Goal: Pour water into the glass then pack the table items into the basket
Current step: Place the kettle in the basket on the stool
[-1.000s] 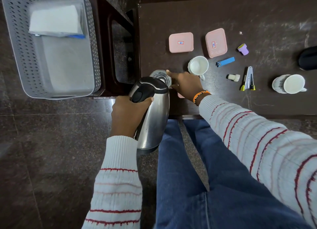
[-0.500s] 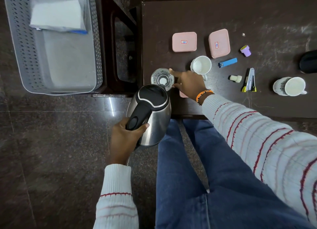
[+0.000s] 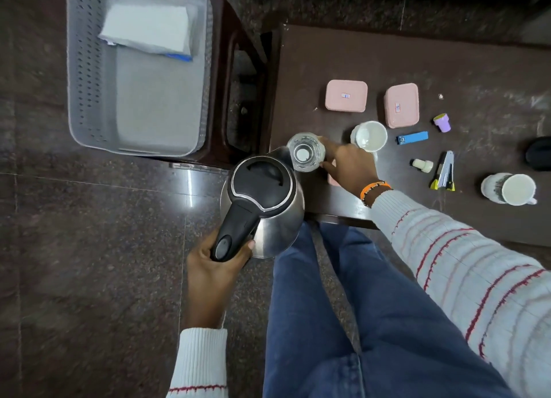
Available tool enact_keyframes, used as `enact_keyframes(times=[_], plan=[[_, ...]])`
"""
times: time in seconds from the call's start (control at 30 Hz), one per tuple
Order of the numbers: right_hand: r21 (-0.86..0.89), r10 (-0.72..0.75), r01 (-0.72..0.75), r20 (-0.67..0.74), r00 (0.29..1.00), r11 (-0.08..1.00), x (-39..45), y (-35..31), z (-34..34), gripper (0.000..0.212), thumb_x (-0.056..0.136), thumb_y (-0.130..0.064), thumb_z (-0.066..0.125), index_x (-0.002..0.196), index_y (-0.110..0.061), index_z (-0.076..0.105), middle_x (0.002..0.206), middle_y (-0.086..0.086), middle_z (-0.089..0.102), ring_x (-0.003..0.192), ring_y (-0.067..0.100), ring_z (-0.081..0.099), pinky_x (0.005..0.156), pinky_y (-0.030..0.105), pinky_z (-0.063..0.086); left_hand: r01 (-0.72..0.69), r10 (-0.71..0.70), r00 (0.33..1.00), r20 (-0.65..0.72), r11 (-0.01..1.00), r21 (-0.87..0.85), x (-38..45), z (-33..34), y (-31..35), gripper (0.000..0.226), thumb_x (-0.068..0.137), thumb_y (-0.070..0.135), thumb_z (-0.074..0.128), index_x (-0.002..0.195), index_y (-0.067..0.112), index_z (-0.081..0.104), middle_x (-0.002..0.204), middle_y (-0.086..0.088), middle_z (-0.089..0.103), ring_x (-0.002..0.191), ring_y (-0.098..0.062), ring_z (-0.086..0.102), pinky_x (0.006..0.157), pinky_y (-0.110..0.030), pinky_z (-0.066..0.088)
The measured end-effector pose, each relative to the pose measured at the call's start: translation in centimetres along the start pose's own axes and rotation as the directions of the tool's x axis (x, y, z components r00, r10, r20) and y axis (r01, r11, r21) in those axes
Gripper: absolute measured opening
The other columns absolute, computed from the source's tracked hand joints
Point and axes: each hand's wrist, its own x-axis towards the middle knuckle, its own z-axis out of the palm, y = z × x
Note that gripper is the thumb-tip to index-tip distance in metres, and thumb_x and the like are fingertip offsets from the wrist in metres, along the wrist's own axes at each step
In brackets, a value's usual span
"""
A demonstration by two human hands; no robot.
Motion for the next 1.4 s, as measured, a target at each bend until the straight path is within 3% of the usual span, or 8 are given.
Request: enact_keyframes(times=[0.3,0.57,0.67,0.8,0.97,1.13,1.2,1.4], plan=[[0.17,-0.052,0.069,-0.106,0.993,0.983,-0.3,-6.3,-1.9,0.02,0.086,-0.026,0.058,0.104,-0.021,0.064,0.097,0.009,0.072,0.094,0.035,0.065,0.073,0.04,0.053,-0.127,0.061,0.966,-0.251,0.958,-0.256,-0.8,-5.3,2.0,0.025,0.071,-0.006,0.073,0.072,0.018,0.067,0.055,0.014,0.067,0.049,0.004,0.057,0.049,-0.01,0.046],[0.325,-0.106,0.137,-0.113,0.988,0.936,1.5,-14.6,-4.6,0.018,0.082,-0.036,0.062,0.097,-0.026,0.066,0.081,-0.001,0.074,0.084,0.028,0.068,0.064,0.028,0.045,-0.355,0.165,0.886,-0.433,0.843,-0.404,2.5,-10.4,6.1,0.024,0.056,0.025,0.074,0.058,0.017,0.052,0.044,0.014,0.047,0.043,-0.002,0.04,0.045,-0.015,0.035],[0.374,-0.108,0.122,-0.059,0.992,0.919,2.6,-17.2,-5.3,0.02,0.081,-0.042,0.062,0.095,-0.028,0.065,0.077,-0.01,0.069,0.081,0.022,0.066,0.072,0.036,0.053,-0.422,0.209,0.852,-0.48,0.817,-0.393,4.8,-12.0,7.7,0.027,0.063,0.024,0.074,0.057,0.016,0.049,0.044,0.013,0.047,0.043,-0.004,0.041,0.046,-0.016,0.035],[0.416,-0.082,0.105,-0.072,0.994,0.903,4.7,-19.6,-5.5,0.023,0.082,-0.046,0.058,0.091,-0.028,0.066,0.076,-0.013,0.065,0.079,0.017,0.064,0.071,0.034,0.05,-0.468,0.222,0.82,-0.527,0.79,-0.396,9.5,-13.6,9.4,0.022,0.067,0.017,0.075,0.059,0.019,0.055,0.045,0.015,0.052,0.045,0.0,0.045,0.047,-0.014,0.038],[0.383,-0.045,0.045,-0.007,0.999,0.923,7.8,-21.3,-4.5,0.02,0.087,-0.034,0.054,0.104,-0.026,0.062,0.093,-0.004,0.069,0.09,0.027,0.063,0.08,0.04,0.052,-0.451,0.202,0.841,-0.502,0.774,-0.445,15.1,-13.8,10.2,0.027,0.074,0.005,0.073,0.059,0.018,0.055,0.042,0.016,0.05,0.041,0.003,0.045,0.043,-0.012,0.042],[0.3,-0.125,0.097,0.075,0.989,0.949,9.5,-21.9,-2.6,0.04,0.09,-0.029,0.053,0.13,-0.026,0.047,0.104,-0.002,0.066,0.1,0.029,0.061,0.084,0.043,0.051,-0.373,0.171,0.881,-0.442,0.824,-0.427,19.5,-13.6,9.2,0.025,0.075,0.006,0.073,0.061,0.018,0.057,0.045,0.013,0.051,0.042,0.0,0.046,0.043,-0.012,0.043],[0.254,-0.131,0.11,0.068,0.989,0.961,9.9,-21.8,-1.9,0.041,0.09,-0.031,0.054,0.13,-0.026,0.046,0.108,0.001,0.063,0.103,0.03,0.059,0.082,0.042,0.051,-0.352,0.163,0.891,-0.424,0.838,-0.417,20.6,-13.4,8.3,0.022,0.074,0.008,0.074,0.062,0.018,0.058,0.049,0.008,0.053,0.043,-0.001,0.047,0.045,-0.012,0.044],[0.211,-0.138,0.128,0.031,0.99,0.969,10.6,-21.5,-1.0,0.042,0.087,-0.038,0.06,0.126,-0.028,0.05,0.128,0.001,0.058,0.105,0.028,0.061,0.084,0.043,0.053,-0.309,0.117,0.895,-0.431,0.86,-0.407,23.0,-13.5,6.0,0.016,0.073,0.01,0.076,0.072,0.021,0.065,0.053,0.02,0.062,0.052,0.005,0.056,0.054,-0.012,0.048]])
